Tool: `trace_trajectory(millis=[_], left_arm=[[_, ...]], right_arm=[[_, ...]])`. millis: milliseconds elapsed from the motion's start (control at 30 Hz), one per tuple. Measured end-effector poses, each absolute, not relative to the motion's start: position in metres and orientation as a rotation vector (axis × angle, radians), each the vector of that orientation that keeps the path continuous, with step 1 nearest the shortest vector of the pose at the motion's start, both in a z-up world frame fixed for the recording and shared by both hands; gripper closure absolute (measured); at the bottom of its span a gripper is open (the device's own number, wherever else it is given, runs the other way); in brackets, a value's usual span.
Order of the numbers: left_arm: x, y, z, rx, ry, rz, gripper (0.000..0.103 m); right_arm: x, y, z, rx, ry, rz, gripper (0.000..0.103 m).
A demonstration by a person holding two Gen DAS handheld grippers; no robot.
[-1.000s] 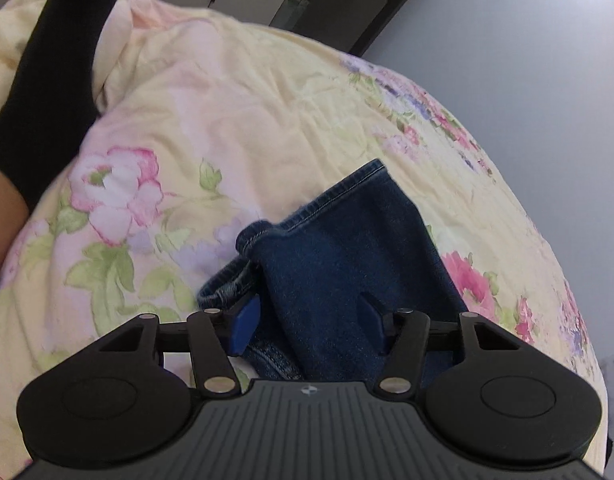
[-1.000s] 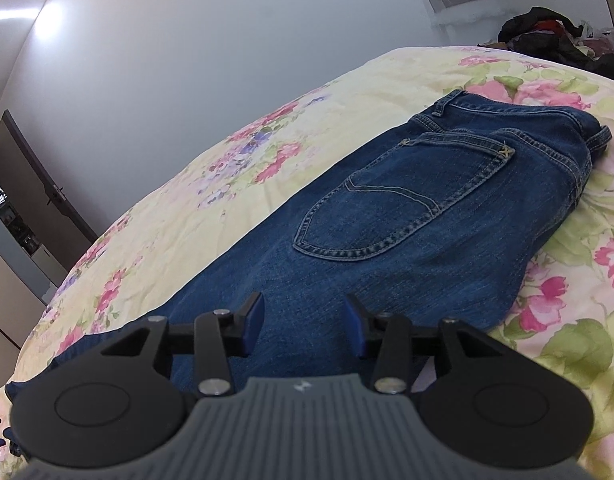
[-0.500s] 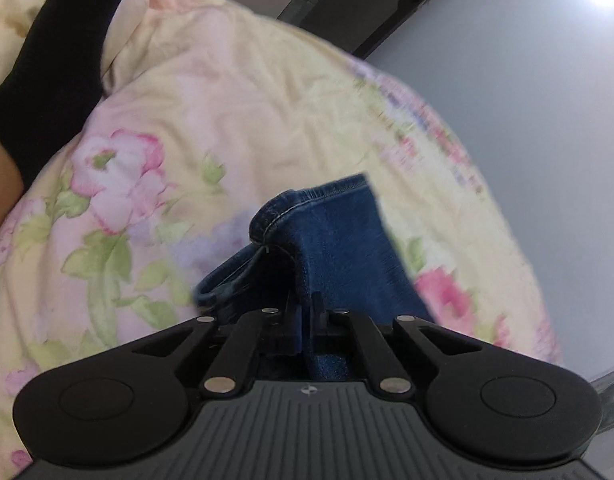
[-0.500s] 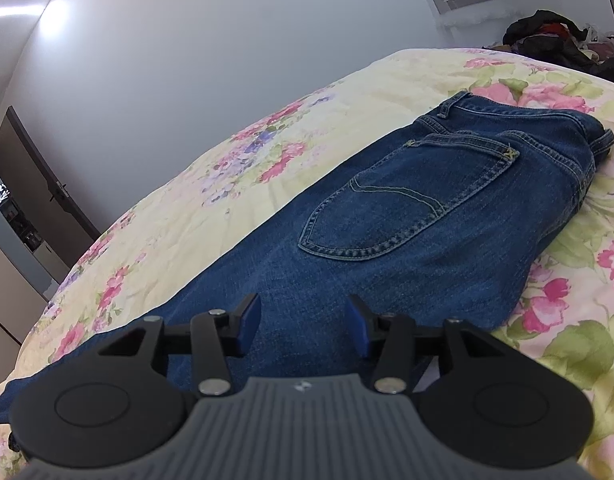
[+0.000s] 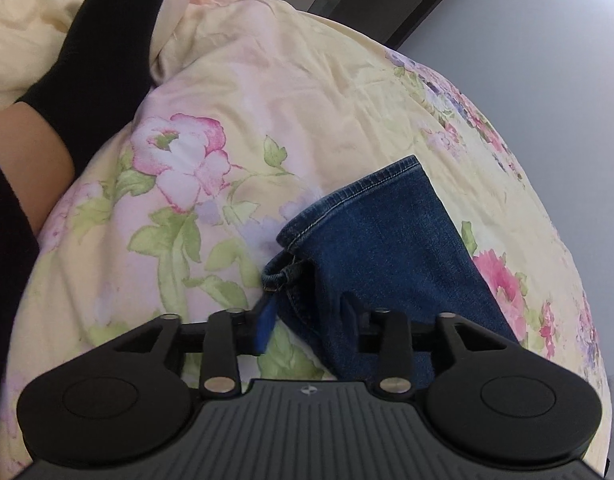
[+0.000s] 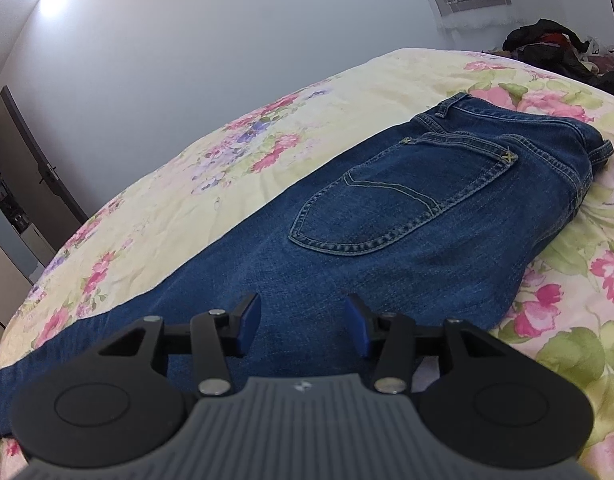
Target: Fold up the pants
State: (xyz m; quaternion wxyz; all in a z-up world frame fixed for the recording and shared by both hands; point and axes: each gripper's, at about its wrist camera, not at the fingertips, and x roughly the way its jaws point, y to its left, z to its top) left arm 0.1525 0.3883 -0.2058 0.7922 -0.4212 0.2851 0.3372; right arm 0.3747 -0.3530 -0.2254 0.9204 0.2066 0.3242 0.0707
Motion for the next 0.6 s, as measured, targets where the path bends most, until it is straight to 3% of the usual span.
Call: trace_trajectory(millis=[133, 233, 300, 467, 600], left_arm=[[0.148, 0.375, -0.205, -0.928, 0.62, 0.662, 0.044], [0.154, 0.369, -0.21, -0.974, 0.631, 0.615, 0.039], [0.159, 0.366, -0.216, -0.991, 0.641, 0.601, 0.038], [0.165, 0.367, -0.229, -1.035, 0.613, 0.61, 0.029], [0.17, 0.37, -0.233, -1.067, 0.565, 0.636, 0.025]], right_arm=[[0.365, -0.355, -0.216, 0.386, 0.568, 0.074, 0.062], [0.355, -0.363, -0.199, 0.391, 0.432, 0.055, 0.051], [0.36, -0.364, -0.205, 0.378, 0.488, 0.022, 0.042], [0.383, -0.367, -0.24, 0.394, 0.74, -0.027, 0.043], [0.385, -0.355, -0.246, 0.274, 0.768, -0.021, 0.041]])
